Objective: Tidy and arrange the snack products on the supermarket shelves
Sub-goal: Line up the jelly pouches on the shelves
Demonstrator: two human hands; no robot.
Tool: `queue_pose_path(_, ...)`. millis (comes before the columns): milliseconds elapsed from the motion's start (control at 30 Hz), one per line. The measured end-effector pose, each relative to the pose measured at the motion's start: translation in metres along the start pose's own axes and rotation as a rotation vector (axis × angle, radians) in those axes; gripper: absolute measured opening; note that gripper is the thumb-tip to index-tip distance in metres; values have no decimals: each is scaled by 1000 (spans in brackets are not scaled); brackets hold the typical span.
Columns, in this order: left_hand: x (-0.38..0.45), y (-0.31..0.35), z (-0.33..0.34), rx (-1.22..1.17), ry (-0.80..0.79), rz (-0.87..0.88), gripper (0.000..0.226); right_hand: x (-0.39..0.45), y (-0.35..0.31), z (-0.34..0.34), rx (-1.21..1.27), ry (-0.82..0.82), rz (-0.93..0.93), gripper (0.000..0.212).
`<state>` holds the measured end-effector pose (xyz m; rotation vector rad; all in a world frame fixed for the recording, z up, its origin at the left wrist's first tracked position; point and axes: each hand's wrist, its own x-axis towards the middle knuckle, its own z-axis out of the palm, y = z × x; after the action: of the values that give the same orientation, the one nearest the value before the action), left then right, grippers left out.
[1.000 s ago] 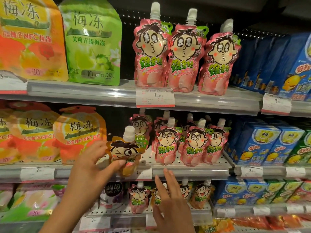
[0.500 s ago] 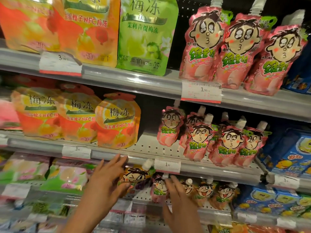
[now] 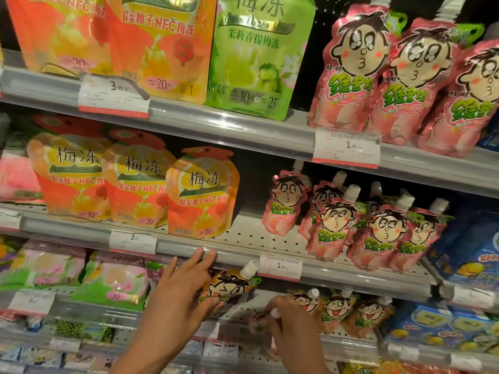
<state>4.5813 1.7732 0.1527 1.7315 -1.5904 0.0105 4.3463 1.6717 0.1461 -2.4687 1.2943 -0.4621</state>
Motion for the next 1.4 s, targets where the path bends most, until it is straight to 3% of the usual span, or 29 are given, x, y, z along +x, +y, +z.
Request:
queue_pose_path(200,-2,-9,4,28,-24,60,29,-22,-18,-63,68,78,35,31)
queue_pose_path(267,-1,-10,4,34,-30,82,26,-27,-30,-92,91,278,-60,41)
queue_pose_path(367,-1,-11,6,34,-28,96,26,-27,-51,-126,164,604,-260,38)
queue_pose_path(500,-2,-15,9,58,-32,98,29,-5,-70,-148,307,738,-367,27)
queue_pose_path(600,0,-18,10,120,-39,125,30,20,-81,-150,158,846,-358,18)
queue_pose_path(767,0,-19,11,113,-57,117,25,51,-83,-140,-45,747,-292,20)
queue_pose_path(1067,1,-18,12,136,-29,118,32,72,-83,-163,-94,599,-191,26)
queue_pose_path(1200,4,-14,10,141,-61,105,49,86,-86,-167,-182,533,-174,30)
queue_pose_path(1333,5,-12,9,125,-14,129,29,87,-86,-162,-180,531,-165,37)
queue_pose_path(1400,4,-13,11,126,-1,128,28,77,-84,-158,-53,575,-221,38)
